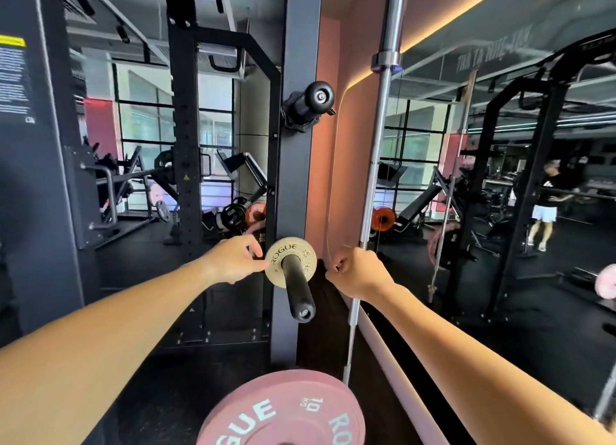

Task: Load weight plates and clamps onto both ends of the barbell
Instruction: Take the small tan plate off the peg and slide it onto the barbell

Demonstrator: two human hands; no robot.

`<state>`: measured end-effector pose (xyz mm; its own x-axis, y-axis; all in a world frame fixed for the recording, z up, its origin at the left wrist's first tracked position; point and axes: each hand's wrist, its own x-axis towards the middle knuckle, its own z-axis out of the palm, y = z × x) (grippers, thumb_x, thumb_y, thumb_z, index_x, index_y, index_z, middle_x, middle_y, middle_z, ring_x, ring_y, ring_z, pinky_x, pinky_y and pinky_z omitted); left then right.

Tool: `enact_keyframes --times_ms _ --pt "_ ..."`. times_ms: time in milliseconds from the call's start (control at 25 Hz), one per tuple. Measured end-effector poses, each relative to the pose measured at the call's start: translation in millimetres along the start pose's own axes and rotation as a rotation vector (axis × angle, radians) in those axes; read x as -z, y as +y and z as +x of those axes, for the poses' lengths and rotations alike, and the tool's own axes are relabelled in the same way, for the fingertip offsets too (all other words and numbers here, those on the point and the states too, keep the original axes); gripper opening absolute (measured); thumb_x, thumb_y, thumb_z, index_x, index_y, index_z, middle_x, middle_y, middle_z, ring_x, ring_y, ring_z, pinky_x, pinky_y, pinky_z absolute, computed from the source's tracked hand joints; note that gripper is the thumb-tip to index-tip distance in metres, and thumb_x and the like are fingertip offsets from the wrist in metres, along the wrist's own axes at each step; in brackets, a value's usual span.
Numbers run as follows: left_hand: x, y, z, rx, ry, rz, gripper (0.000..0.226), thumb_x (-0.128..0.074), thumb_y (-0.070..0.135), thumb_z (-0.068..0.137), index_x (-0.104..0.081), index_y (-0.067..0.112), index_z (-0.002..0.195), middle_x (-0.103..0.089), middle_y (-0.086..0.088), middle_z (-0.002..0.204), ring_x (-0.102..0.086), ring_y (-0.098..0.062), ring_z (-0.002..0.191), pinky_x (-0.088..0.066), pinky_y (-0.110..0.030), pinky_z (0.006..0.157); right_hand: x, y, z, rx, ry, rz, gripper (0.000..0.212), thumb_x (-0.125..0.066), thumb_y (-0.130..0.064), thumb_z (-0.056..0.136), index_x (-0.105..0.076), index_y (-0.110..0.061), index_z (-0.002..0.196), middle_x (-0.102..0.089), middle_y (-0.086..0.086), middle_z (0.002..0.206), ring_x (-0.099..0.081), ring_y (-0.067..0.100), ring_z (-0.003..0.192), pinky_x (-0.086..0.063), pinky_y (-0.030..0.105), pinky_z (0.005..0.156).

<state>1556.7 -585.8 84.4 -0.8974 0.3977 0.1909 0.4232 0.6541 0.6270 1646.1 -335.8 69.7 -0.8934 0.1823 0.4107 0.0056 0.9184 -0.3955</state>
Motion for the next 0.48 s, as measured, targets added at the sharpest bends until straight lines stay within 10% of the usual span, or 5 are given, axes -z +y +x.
enact_keyframes --times_ms 280,480 --pt "-16 -44 95 0.054 -0.093 0.031 0.042 -0.073 0.042 0.086 -0.054 0.025 0.119 -0.072 -0.017 0.109 -0.056 -0.022 0.066 -0.058 -0.039 0.064 -60 7 96 0.022 -0.086 0.034 0.044 -0.067 -0.031 0.085 -0.057 -0.025 0.128 -0.069 0.004 0.12 -0.06 0.027 0.114 -0.047 0.03 0.087" --pt "-40 -64 133 -0.012 -0.1 0.008 0.03 -0.076 0.043 0.083 -0.058 0.022 0.094 -0.073 -0.007 0.085 -0.056 -0.018 0.059 -0.05 -0.034 0.056 -94 13 127 -0.012 -0.136 0.119 0.047 -0.062 -0.034 0.093 -0.047 -0.022 0.137 -0.065 0.008 0.126 -0.059 0.031 0.115 -0.047 0.033 0.093"
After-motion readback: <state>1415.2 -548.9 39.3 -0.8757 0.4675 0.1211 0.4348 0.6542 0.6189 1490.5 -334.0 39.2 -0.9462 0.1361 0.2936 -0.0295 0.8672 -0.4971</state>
